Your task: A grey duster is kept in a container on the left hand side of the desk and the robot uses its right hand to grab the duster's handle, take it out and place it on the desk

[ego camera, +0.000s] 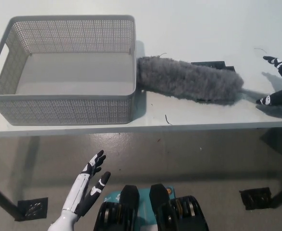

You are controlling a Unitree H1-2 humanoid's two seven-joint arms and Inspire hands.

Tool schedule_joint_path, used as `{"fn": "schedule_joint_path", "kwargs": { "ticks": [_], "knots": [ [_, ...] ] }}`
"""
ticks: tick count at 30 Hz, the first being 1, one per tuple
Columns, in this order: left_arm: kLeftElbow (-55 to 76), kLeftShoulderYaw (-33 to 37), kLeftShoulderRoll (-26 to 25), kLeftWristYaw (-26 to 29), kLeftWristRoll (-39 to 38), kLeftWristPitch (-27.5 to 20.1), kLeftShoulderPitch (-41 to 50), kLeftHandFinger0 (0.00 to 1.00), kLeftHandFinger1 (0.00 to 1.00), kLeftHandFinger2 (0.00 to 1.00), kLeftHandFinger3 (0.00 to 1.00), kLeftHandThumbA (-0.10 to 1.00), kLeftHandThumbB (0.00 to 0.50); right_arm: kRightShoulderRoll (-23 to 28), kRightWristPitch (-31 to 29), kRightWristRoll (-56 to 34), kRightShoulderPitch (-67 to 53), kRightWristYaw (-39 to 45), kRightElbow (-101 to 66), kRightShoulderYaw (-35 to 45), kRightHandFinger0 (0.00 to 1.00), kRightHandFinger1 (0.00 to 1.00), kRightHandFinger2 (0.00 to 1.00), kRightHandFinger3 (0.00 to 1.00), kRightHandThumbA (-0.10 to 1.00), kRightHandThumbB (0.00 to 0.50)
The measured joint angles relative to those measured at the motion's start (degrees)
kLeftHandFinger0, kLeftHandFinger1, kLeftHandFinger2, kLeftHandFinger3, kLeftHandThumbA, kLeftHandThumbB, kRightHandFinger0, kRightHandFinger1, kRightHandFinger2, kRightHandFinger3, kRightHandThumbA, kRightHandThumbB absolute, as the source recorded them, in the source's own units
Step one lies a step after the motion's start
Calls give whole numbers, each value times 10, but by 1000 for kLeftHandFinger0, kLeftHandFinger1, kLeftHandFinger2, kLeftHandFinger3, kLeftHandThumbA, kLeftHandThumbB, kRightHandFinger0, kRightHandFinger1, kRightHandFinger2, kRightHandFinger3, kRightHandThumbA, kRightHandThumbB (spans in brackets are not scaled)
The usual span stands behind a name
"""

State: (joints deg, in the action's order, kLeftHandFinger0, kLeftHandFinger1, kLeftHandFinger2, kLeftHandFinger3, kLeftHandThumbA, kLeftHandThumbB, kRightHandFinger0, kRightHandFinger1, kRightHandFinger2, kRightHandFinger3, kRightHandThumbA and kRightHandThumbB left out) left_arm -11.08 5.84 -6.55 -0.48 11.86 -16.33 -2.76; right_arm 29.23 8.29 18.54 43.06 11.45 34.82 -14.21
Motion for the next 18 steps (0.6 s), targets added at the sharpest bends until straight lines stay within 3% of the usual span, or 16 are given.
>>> {"fn": "schedule_joint_path", "kwargs": {
  "ticks": [18],
  "knots": [
    [-8, 0, 0, 0, 0, 0, 0, 1000, 1000, 1000, 1000, 823, 2, -2, 44, -199, -3, 10, -56, 90, 1000, 1000, 1000, 1000, 1000, 500]
  ]
}}
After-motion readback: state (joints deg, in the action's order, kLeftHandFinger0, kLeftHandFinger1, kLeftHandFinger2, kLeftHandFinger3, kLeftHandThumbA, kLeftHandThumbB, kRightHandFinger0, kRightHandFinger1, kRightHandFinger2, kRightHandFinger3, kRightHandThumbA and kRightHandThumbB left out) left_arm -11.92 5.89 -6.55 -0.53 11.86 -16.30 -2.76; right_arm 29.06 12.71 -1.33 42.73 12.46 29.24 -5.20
